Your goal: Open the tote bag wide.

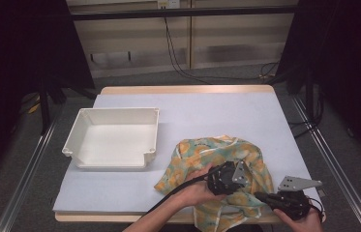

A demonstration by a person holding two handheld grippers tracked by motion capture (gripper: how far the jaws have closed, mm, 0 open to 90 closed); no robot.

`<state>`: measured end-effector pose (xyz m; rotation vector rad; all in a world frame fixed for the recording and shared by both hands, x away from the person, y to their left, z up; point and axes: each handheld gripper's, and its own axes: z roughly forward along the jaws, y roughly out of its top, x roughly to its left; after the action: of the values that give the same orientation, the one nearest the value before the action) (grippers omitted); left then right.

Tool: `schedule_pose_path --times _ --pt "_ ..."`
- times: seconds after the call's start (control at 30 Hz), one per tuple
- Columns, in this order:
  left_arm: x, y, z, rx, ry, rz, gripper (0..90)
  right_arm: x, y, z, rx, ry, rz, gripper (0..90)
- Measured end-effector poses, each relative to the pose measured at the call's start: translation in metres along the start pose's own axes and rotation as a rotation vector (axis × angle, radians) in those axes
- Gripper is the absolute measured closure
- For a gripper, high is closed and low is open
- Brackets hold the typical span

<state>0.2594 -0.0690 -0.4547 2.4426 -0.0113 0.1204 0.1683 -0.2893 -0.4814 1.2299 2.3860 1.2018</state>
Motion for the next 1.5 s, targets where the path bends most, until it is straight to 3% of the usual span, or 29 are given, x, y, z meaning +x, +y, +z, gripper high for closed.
schedule_pose_path --times 0.37,0.6,0.67,0.73,0.8,1.0,1.03,1.23,1.33,1.4,1.5 --pt "0.033 -0.017 -0.022 -0.194 -0.181 -0.227 86.0 -0.001 0.001 0.002 0.009 -0.001 -0.008 90.0" --pt "0.038 -0.019 -0.037 -0.304 -0.227 -0.282 86.2 0.002 0.004 0.004 0.012 0.004 -0.025 90.0" --pt "0.038 -0.017 -0.040 -0.313 -0.222 -0.276 86.2 0.002 0.004 0.004 0.003 0.006 -0.023 90.0" --pt "0.039 -0.016 -0.043 -0.331 -0.250 -0.300 86.2 0.002 0.005 0.004 -0.002 0.003 -0.026 90.0" --pt "0.039 -0.013 -0.046 -0.330 -0.227 -0.283 86.2 0.002 0.005 0.004 -0.006 0.010 -0.029 90.0" --pt "0.041 -0.009 -0.058 -0.384 -0.243 -0.310 86.0 0.005 0.008 0.005 -0.022 0.026 -0.041 90.0" --pt "0.040 -0.007 -0.059 -0.388 -0.230 -0.311 86.1 0.005 0.008 0.005 -0.023 0.027 -0.046 90.0" --pt "0.045 -0.002 -0.076 -0.449 -0.235 -0.324 86.2 0.006 0.008 0.010 0.010 0.008 -0.060 90.0" --pt "0.043 0.003 -0.087 -0.442 -0.196 -0.281 86.3 0.004 0.008 0.009 0.002 0.008 -0.048 90.0" --pt "0.040 0.005 -0.089 -0.465 -0.206 -0.276 86.3 0.004 0.009 0.009 0.002 0.007 -0.046 90.0" --pt "0.036 0.006 -0.087 -0.450 -0.182 -0.248 86.4 0.003 0.010 0.007 -0.018 0.006 -0.045 89.5"
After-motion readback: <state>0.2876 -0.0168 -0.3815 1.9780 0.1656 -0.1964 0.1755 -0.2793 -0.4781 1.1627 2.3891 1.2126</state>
